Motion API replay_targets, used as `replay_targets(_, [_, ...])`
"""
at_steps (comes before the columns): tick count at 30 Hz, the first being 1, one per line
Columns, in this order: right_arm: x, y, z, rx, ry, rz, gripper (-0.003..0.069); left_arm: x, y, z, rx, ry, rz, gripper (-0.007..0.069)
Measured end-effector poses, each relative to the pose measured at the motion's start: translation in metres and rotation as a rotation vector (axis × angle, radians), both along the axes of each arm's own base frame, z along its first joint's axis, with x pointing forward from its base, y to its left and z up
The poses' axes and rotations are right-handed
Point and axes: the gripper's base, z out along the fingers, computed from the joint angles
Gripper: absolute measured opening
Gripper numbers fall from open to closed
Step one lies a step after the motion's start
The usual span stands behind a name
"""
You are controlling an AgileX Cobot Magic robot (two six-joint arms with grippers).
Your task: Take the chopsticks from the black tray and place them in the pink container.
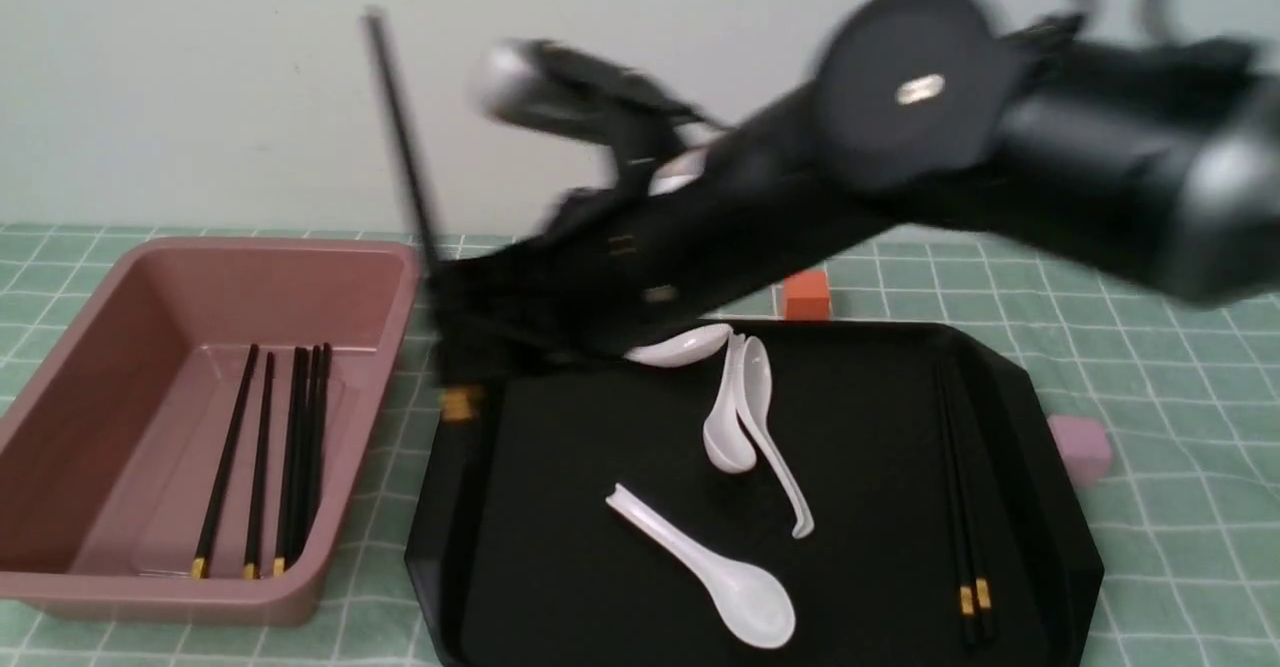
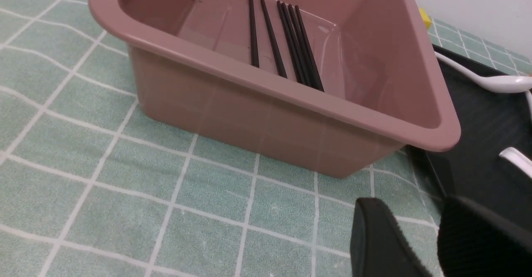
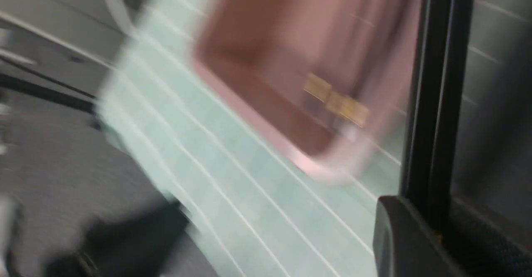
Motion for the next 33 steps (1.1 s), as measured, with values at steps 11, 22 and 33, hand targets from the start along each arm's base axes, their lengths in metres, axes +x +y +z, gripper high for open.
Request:
replay_targets(11, [0.015,0.116,-0.096,0.078,-0.068,-0.069,0.0162,0.0,0.0,0.0,0.0,0.0,0.0,0.0238])
replay_targets(22, [0.011,0.114,-0.102,0.016,-0.013,0.014,0.0357,0.0,0.0,0.0,0.0,0.0,0.0,0.0238])
replay_targets(33, [0.007,-0.003,0.015,-0.26,0.019,0.269,0.0081,0.0,0.0,0.0,0.0,0.0,0.0,0.0238])
